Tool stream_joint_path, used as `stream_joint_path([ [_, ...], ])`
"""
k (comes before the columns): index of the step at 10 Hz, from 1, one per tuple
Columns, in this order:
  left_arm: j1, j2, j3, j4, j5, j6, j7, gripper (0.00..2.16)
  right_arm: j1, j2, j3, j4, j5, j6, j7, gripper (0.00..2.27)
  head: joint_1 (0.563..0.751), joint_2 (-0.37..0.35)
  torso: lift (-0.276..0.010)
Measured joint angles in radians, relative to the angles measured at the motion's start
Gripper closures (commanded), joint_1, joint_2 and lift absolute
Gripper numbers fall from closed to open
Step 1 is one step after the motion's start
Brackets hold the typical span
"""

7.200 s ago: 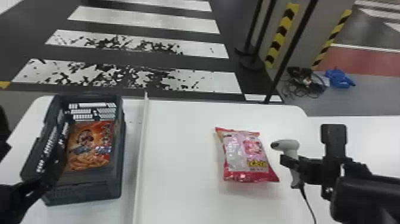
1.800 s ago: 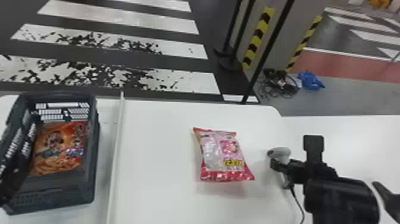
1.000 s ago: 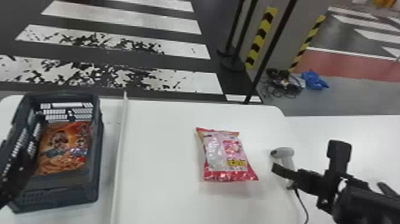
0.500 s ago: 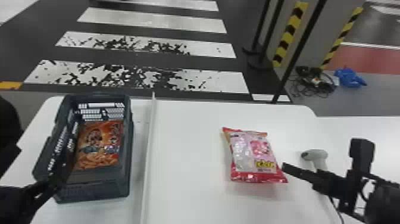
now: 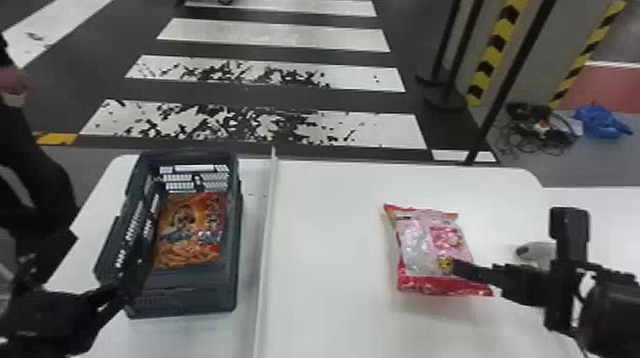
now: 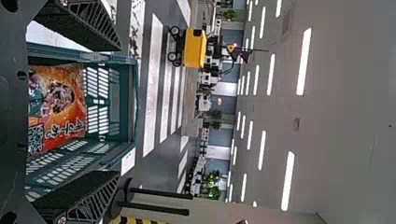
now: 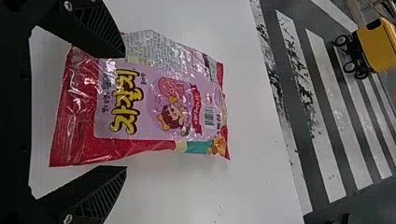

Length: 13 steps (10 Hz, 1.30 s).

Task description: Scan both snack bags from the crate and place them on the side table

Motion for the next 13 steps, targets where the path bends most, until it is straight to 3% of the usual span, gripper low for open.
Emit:
stream_joint_path([
  [3, 0.003, 0.001, 0.002, 0.002, 0.003, -0.002, -0.004, 0.05, -0.039, -0.007, 0.039, 0.105, 0.070, -0.060, 0.006, 0.08, 0.695, -0.046, -0.098],
  [4, 0.003, 0.001, 0.002, 0.003, 0.003, -0.002, -0.005, 0.05, -0.052, -0.009, 0.051, 0.145, 0.095, -0.084, 0.007, 0.18, 0.695, -0.045, -0.098],
  [5, 0.003, 0.001, 0.002, 0.004, 0.003, -0.002, -0.005, 0.05, -0.063, -0.010, 0.058, 0.181, 0.120, -0.104, 0.010, 0.48, 0.695, -0.046, -0.098],
  [6, 0.003, 0.001, 0.003, 0.004, 0.004, -0.002, -0.007, 0.05, -0.076, -0.012, 0.063, 0.222, 0.151, -0.131, 0.028, 0.99, 0.695, -0.046, -0.098],
  [7, 0.003, 0.001, 0.004, 0.005, 0.005, -0.002, -0.009, 0.05, -0.086, -0.013, 0.064, 0.251, 0.177, -0.152, 0.050, 1.74, 0.695, -0.044, -0.098],
  [8, 0.003, 0.001, 0.005, 0.006, 0.005, -0.002, -0.010, 0.05, -0.092, -0.014, 0.066, 0.274, 0.201, -0.177, 0.056, 1.97, 0.695, -0.046, -0.098],
  [10, 0.002, 0.001, 0.005, 0.006, 0.005, -0.002, -0.010, 0.05, -0.095, -0.016, 0.071, 0.303, 0.245, -0.234, 0.069, 2.23, 0.695, -0.051, -0.098],
  [13, 0.002, -0.001, 0.005, 0.006, 0.005, -0.002, -0.010, 0.05, -0.056, -0.012, 0.041, 0.246, 0.243, -0.271, 0.111, 2.23, 0.695, -0.057, -0.098],
])
